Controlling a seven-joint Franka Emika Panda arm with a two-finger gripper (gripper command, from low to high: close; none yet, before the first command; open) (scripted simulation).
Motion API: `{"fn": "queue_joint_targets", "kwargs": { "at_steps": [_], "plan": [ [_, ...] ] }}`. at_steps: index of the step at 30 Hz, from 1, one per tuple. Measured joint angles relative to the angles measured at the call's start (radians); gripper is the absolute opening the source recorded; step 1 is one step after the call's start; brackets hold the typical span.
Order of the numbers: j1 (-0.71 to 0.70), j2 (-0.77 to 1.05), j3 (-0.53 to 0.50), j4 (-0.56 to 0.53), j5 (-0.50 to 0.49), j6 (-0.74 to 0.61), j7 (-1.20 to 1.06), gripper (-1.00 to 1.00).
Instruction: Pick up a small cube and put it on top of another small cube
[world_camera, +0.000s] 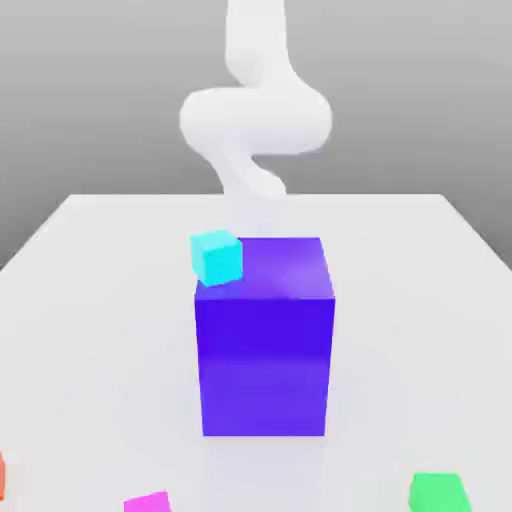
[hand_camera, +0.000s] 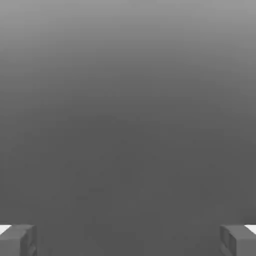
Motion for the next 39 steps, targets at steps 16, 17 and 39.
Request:
{"fn": "queue_joint_targets", "kwargs": {
  "at_steps": [16,17,39],
  "plan": [
    [0.044,0.586,-0.145,0.024,0.08,0.162,-0.325,0.0],
    [0.041,0.622,-0.149,0.026,0.088,0.172,-0.347,0.0],
    [-0.073,1.236,-0.108,0.077,0.17,0.411,-0.625,-1.0]
  ]
}}
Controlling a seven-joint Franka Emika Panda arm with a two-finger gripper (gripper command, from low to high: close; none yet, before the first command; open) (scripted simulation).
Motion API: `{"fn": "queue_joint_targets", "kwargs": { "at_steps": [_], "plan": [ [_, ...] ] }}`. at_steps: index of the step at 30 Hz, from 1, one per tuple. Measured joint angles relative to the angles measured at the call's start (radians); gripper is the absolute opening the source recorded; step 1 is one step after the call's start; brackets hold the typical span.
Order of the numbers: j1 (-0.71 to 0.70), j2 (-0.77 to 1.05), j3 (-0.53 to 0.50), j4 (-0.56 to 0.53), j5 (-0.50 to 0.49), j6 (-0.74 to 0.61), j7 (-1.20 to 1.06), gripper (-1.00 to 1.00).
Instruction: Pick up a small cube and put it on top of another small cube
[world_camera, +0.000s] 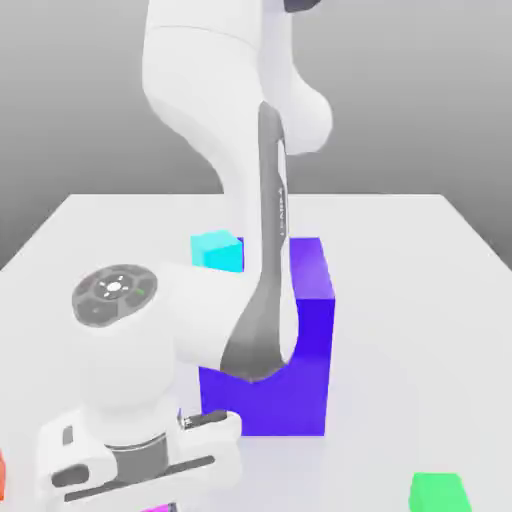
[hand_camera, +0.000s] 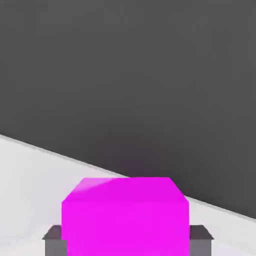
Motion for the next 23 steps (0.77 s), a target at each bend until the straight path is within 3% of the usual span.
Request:
{"fn": "queue_joint_targets", "kwargs": {
  "at_steps": [6,16,19,20,23],
  "plan": [
    [0.023,-0.11,-0.026,-0.025,-0.032,-0.085,0.025,-1.0],
    [0.337,-0.23,0.108,-0.041,-0.139,-0.184,0.299,-1.0],
    [0.419,-0.161,0.136,-0.025,-0.169,-0.128,0.369,-1.0],
    [0.427,-0.129,0.139,-0.021,-0.174,-0.099,0.377,1.0],
    [0.427,-0.129,0.139,-0.021,-0.174,-0.099,0.377,1.0]
  ]
}}
